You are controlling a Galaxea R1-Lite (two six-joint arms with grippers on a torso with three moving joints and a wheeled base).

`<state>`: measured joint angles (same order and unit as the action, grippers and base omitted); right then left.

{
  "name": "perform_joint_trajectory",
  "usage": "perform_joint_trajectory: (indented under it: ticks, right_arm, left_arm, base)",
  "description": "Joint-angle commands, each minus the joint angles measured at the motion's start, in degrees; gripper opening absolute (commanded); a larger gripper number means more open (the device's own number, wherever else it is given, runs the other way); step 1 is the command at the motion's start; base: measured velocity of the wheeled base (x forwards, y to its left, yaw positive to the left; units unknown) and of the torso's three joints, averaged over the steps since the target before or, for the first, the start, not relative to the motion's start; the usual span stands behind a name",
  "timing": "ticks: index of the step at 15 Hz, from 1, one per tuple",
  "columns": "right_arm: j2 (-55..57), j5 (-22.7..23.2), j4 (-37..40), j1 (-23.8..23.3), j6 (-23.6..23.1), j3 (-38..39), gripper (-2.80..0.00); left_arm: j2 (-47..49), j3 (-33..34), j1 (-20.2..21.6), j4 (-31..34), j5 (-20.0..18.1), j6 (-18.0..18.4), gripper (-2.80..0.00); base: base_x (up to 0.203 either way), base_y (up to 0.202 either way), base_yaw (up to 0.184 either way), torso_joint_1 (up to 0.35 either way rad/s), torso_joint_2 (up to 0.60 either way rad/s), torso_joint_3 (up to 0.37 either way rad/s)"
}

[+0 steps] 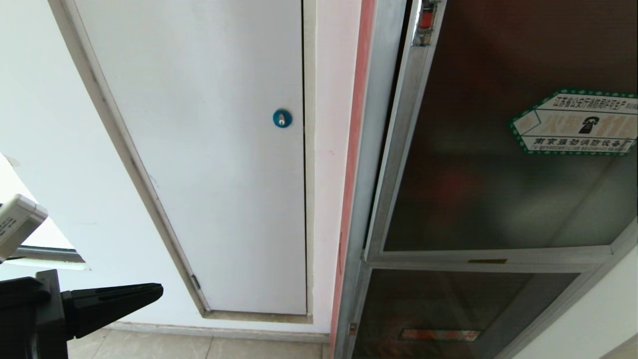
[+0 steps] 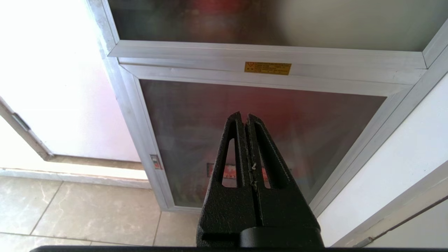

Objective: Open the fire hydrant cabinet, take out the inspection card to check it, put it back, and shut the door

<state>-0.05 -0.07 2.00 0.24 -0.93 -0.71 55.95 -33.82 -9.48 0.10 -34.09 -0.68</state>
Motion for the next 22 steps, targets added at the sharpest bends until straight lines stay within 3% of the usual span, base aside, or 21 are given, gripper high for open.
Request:
perform_joint_trajectory:
  ticks: [1, 5, 7, 11, 15, 22]
  right_arm:
    - [0.0, 0.0, 0.0, 0.0, 0.0, 0.0, -2.8]
    - [0.0, 0.0, 0.0, 0.0, 0.0, 0.0, -2.8]
    - [0.0, 0.0, 0.0, 0.0, 0.0, 0.0, -2.8]
    - [0.0, 0.0, 0.0, 0.0, 0.0, -0.1, -2.8]
    - [0.0, 0.1, 0.0, 0.0, 0.0, -0.1, -2.8]
    - [0.0, 0.1, 0.0, 0.0, 0.0, -0.1, -2.8]
  left_arm:
    - [0.8, -0.1, -0.2, 0.0, -0.2, 0.0, -2.8]
    - [3.3, -0.8, -0.2, -0.5, -0.2, -2.0, -2.8]
    - [5.1, -0.7, -0.3, -4.6, -0.2, -2.9, -2.8]
    - [6.2, -1.7, -4.7, -5.1, -0.3, -3.3, -2.8]
    - [11.5, -8.4, -7.9, -5.2, -0.2, -6.8, -2.8]
    - [22.9, -18.1, -11.0, -5.3, -0.2, -8.0, -2.8]
  base:
    - [0.0, 0.0, 0.0, 0.0, 0.0, 0.0]
    - [0.0, 0.0, 0.0, 0.0, 0.0, 0.0]
    - [0.0, 0.0, 0.0, 0.0, 0.0, 0.0]
    - [0.0, 0.0, 0.0, 0.0, 0.0, 0.0]
    - [0.0, 0.0, 0.0, 0.0, 0.0, 0.0]
    - [0.0, 0.0, 0.0, 0.0, 0.0, 0.0]
